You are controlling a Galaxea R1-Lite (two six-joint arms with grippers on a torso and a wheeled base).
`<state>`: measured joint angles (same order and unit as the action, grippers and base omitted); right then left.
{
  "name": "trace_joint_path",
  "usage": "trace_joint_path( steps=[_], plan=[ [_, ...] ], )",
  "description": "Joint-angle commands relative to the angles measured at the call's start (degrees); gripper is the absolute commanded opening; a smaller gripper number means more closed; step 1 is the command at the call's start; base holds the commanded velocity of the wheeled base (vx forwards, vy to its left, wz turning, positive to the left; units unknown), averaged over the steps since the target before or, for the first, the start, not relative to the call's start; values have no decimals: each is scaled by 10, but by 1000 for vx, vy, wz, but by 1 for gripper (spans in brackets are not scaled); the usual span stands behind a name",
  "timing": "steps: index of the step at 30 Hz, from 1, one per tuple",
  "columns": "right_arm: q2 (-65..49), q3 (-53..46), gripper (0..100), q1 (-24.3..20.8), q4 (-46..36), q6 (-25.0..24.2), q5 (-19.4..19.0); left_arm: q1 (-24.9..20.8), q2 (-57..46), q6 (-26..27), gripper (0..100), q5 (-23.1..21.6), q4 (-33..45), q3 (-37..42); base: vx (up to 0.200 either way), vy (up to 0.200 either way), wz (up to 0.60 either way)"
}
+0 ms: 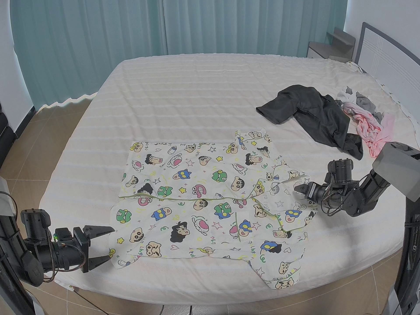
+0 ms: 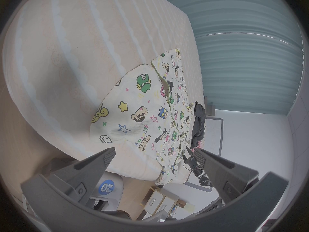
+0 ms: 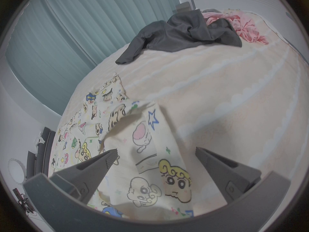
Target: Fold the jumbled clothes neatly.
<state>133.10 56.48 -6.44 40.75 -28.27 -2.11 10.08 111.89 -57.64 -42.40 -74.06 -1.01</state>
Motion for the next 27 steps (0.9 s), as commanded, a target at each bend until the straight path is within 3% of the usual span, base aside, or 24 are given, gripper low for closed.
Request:
trace_joint_path(
  steps=[1, 10, 20, 27],
  plan=[
    [23, 11, 0, -4, 0, -2, 0, 4, -7, 0, 100, -1, 0, 7, 0, 0, 0],
    [9, 10, 0, -2, 4, -4, 12, 3, -7, 2, 100, -1, 0, 7, 0, 0, 0],
    [6, 13, 0, 16, 51, 3, 64, 1, -4, 3, 100, 11, 0, 7, 0, 0, 0],
    [5, 14, 0, 25, 59, 5, 67, 0, -4, 4, 100, 14, 0, 7, 0, 0, 0]
  ],
)
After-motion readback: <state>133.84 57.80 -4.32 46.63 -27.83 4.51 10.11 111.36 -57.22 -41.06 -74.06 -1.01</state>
